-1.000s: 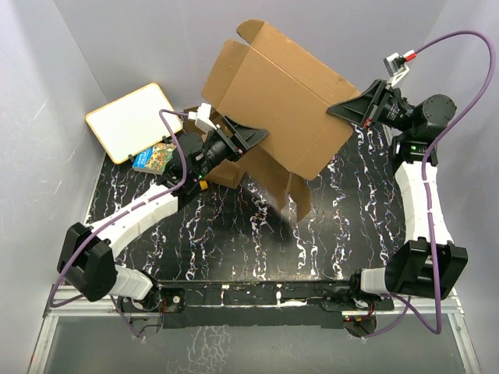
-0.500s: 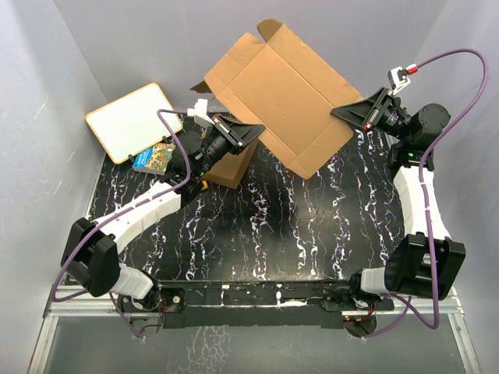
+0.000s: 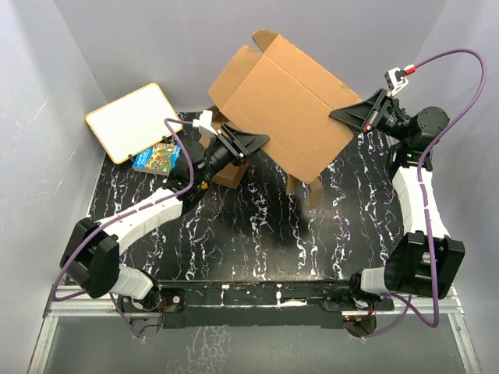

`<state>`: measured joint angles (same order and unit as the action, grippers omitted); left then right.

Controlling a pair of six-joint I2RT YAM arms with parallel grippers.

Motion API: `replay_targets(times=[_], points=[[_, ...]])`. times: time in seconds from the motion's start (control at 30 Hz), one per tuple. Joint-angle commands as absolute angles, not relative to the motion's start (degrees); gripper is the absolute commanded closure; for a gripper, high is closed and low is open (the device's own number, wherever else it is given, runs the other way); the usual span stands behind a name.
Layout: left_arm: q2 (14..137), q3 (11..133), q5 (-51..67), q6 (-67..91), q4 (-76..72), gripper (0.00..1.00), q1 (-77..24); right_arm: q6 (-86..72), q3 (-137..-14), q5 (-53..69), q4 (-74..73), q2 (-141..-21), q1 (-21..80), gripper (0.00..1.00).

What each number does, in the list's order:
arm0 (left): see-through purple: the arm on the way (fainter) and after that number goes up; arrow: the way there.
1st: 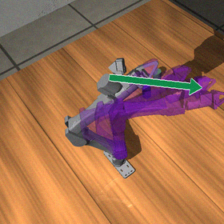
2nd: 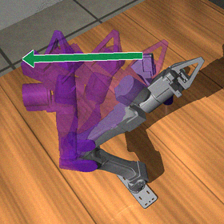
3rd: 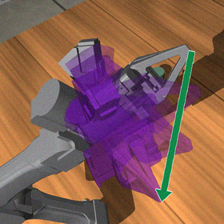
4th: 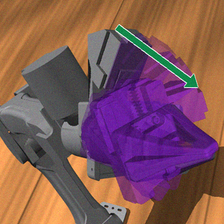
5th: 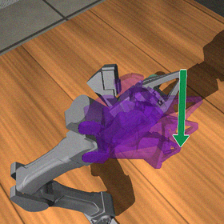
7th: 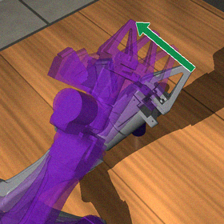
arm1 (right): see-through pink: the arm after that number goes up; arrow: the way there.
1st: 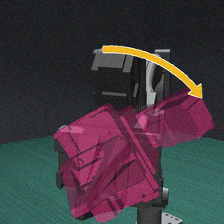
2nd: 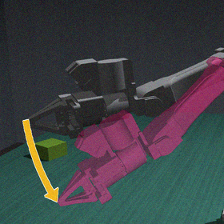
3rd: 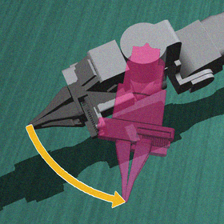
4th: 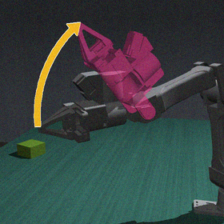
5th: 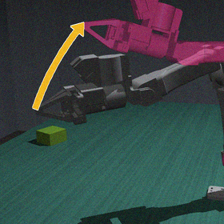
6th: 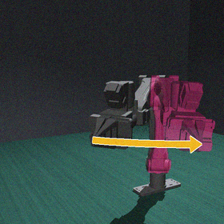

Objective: Fold the paper box

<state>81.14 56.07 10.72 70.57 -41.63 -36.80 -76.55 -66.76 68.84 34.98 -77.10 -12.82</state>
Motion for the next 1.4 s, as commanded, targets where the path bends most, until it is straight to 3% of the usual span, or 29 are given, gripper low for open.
replay_targets(times=[0.0,0.2,0.37,0.57,0.7,0.77,0.97,1.17,1.37], points=[[74.5,52.2,12.8,66.8,-40.3,0.46,-37.9,-76.9,-70.0,71.8,40.6,-78.0,-13.4,0.92],[62.3,50.0,10.5,47.8,-26.5,0.27,-36.1,-71.1,-76.6,77.3,37.5,-77.3,-14.1,0.92],[55.7,55.1,15.6,32.5,-7.6,0.25,-29.2,-55.1,-82.1,81.2,22.4,-74.8,-14.4,0.92],[47.8,55.4,3.6,10.4,6.4,0.19,-27.5,-52.7,-86.0,83.2,20.3,-74.1,-16.5,0.92],[44.7,47.8,-0.5,0.0,-1.0,0.05,-27.4,-53.2,-88.5,82.5,20.3,-74.2,-17.5,0.92],[44.8,43.7,-1.6,-3.3,-7.3,0.03,-27.3,-53.3,-89.4,82.3,20.3,-74.3,-17.5,0.92],[52.4,44.7,2.3,-4.6,-13.9,0.03,-22.5,-53.6,-90.2,83.0,20.3,-74.9,-18.1,0.92],[58.3,43.1,7.2,1.8,-19.5,0.11,-15.4,-53.5,-89.8,83.6,20.3,-75.0,-19.4,0.92],[61.5,40.8,19.7,7.3,-28.3,0.15,-11.2,-53.3,-90.0,83.7,20.4,-75.7,-19.9,0.92]])
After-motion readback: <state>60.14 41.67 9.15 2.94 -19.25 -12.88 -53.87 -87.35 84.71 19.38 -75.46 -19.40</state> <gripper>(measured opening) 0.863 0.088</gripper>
